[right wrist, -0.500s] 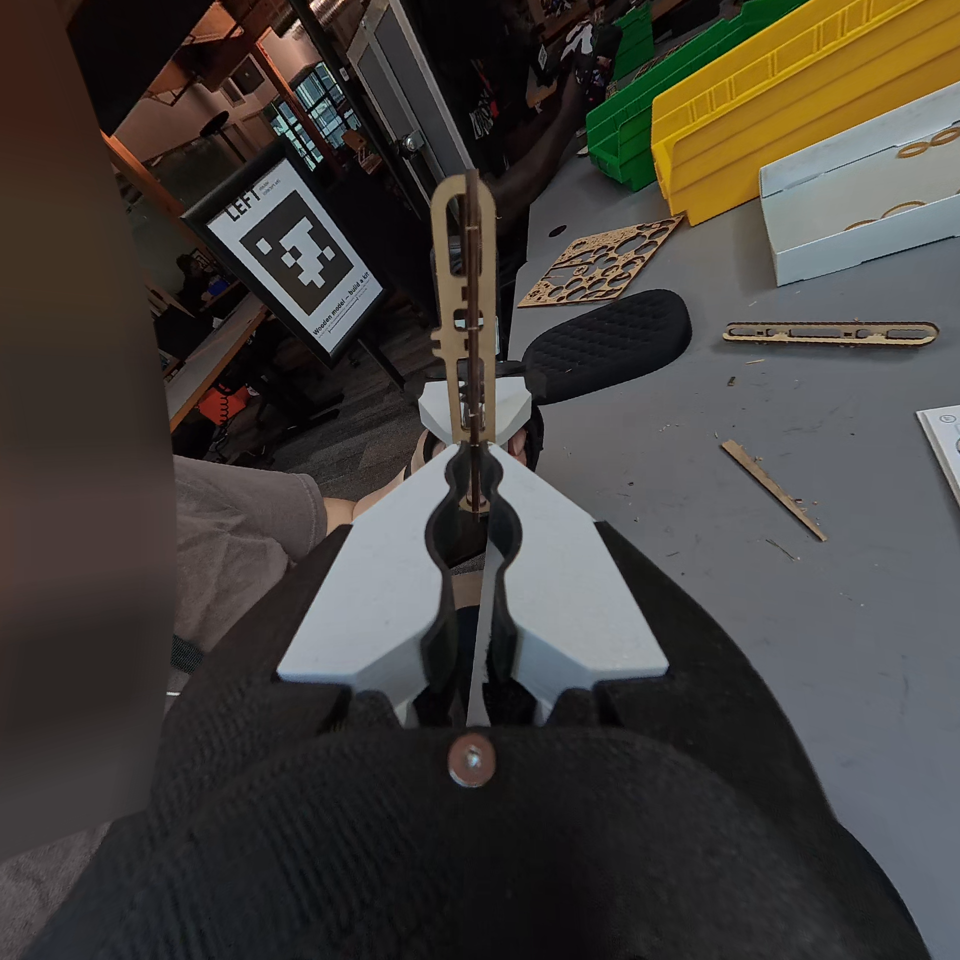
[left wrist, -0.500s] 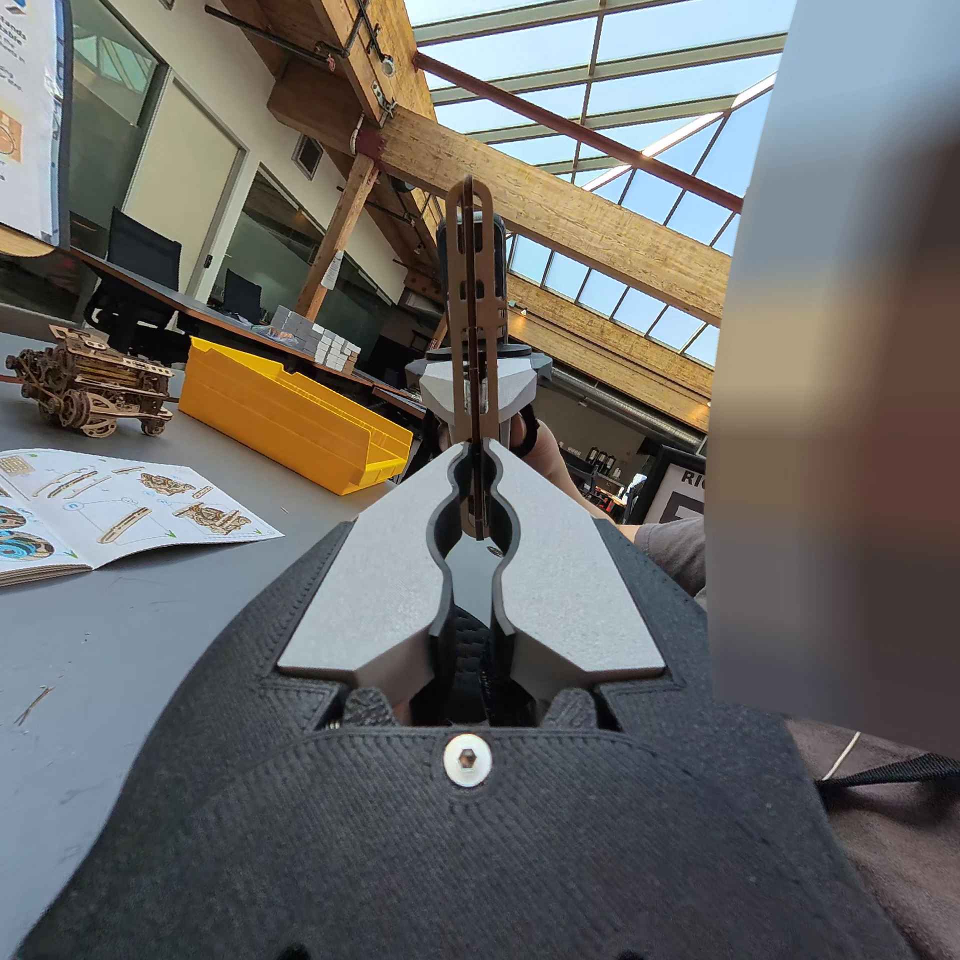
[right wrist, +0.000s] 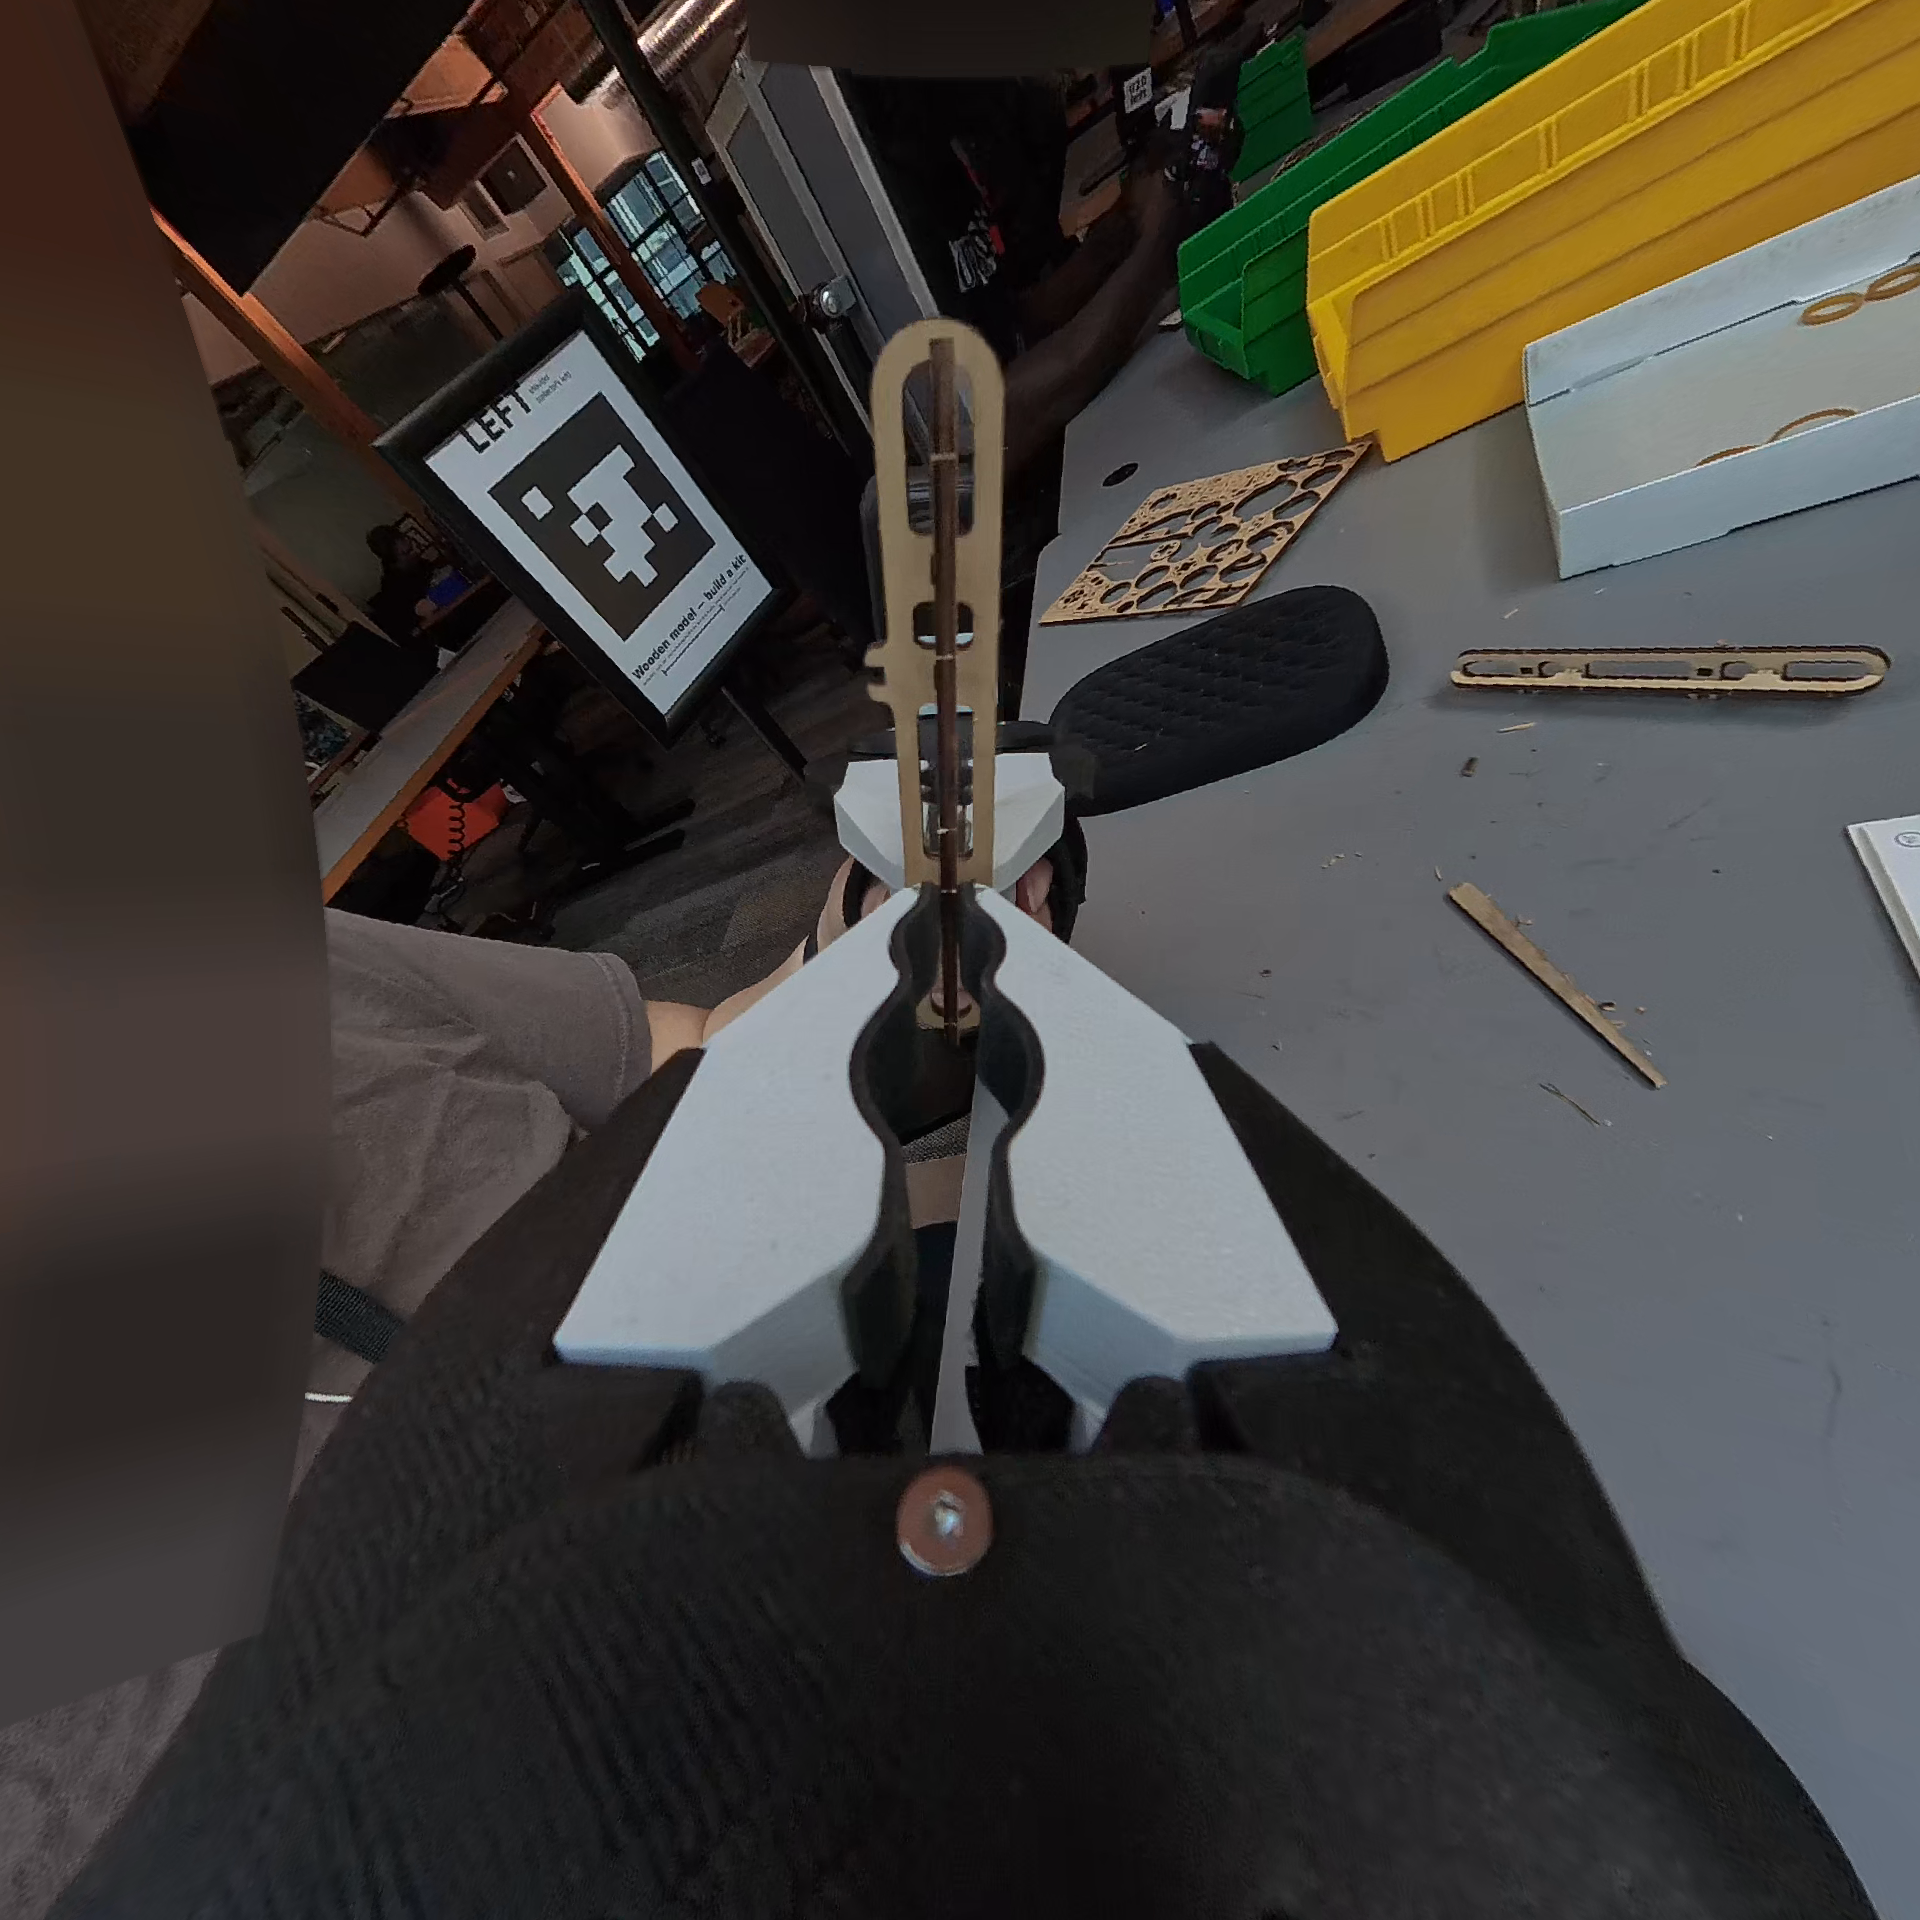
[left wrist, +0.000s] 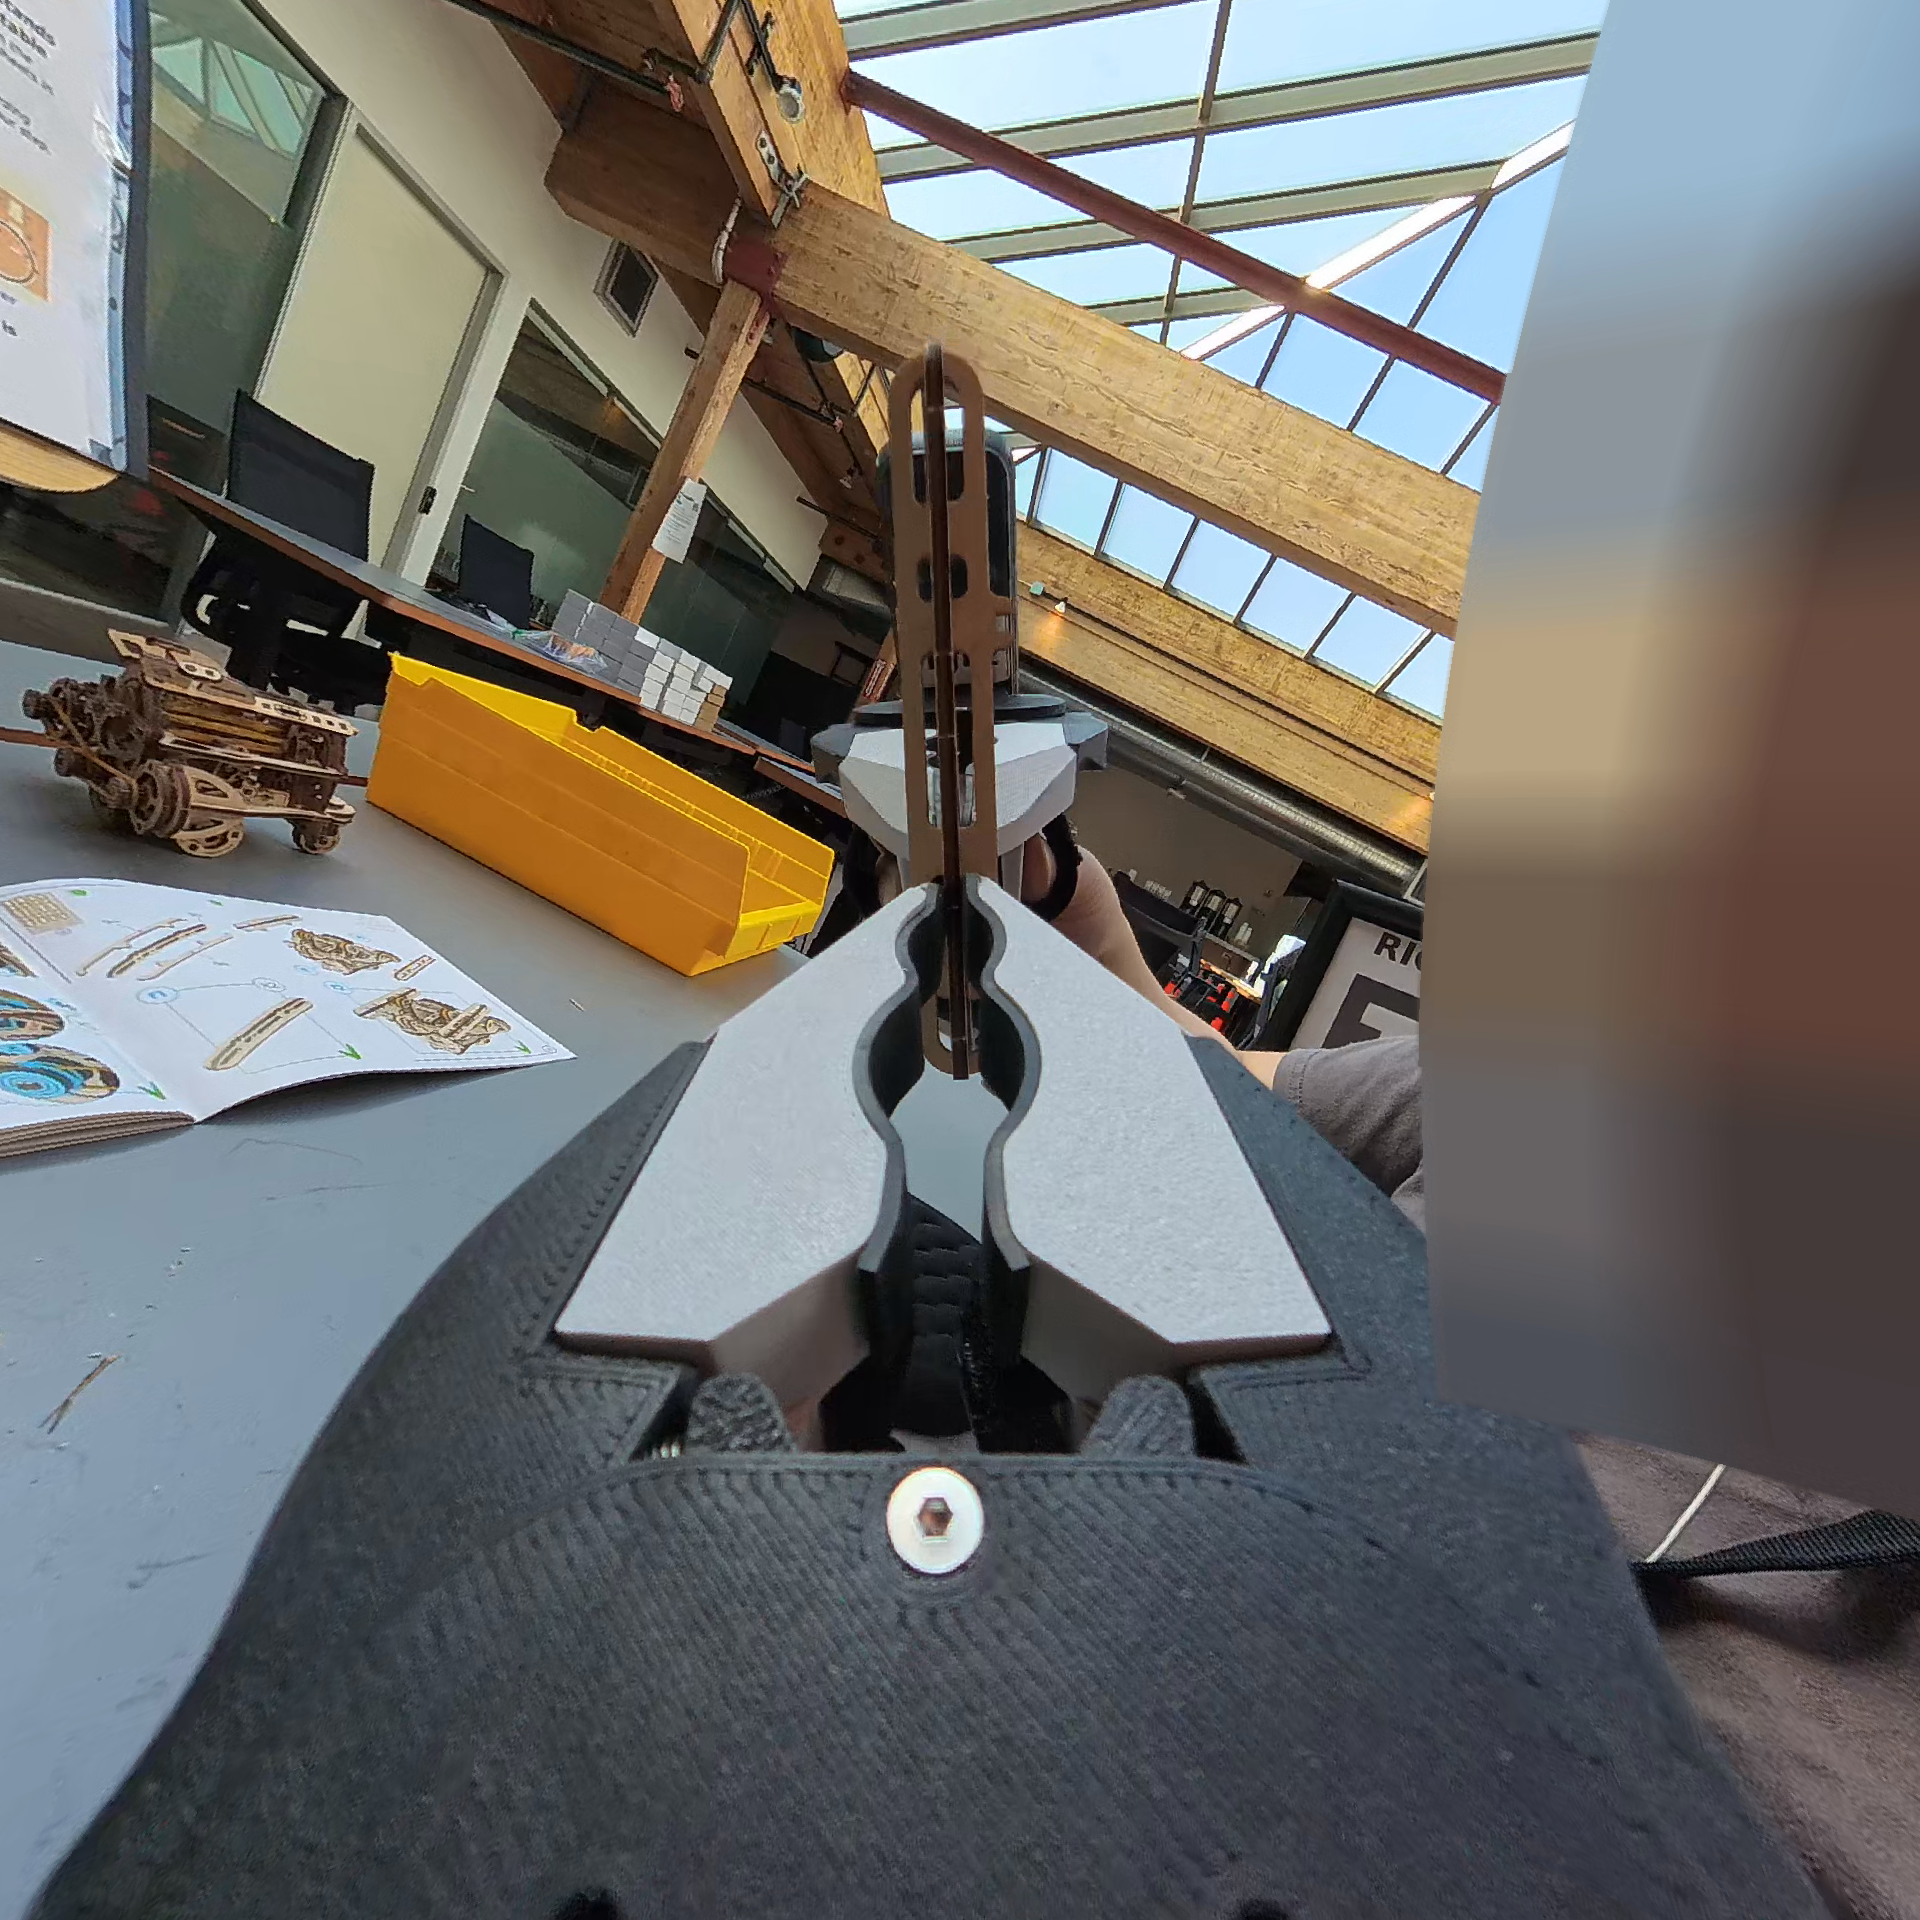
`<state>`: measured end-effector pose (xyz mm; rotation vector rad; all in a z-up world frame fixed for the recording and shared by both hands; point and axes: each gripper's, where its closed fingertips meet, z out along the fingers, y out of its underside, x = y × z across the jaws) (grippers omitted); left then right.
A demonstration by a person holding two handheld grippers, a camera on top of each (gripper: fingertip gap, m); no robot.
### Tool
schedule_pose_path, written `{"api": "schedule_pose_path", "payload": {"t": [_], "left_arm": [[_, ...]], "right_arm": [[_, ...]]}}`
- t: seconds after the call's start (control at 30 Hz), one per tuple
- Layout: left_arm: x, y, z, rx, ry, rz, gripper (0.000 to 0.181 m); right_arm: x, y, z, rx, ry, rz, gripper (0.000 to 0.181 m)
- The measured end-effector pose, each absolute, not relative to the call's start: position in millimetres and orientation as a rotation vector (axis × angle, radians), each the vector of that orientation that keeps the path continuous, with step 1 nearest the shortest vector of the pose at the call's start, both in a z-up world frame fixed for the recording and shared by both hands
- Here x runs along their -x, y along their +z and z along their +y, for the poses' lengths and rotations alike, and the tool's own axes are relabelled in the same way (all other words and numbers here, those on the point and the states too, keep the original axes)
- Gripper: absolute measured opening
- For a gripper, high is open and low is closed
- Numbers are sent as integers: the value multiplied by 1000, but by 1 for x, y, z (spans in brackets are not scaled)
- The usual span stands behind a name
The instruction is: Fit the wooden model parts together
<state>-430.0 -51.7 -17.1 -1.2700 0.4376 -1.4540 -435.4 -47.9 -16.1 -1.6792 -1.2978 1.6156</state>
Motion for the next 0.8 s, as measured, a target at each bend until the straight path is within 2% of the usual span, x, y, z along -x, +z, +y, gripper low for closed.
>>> {"api": "schedule_pose_path", "payload": {"t": [0.8], "left_arm": [[424,-21,-52,1327,-1327,484,1]], "right_arm": [[430,-23,-50,1658,1675,-1264,0]]}}
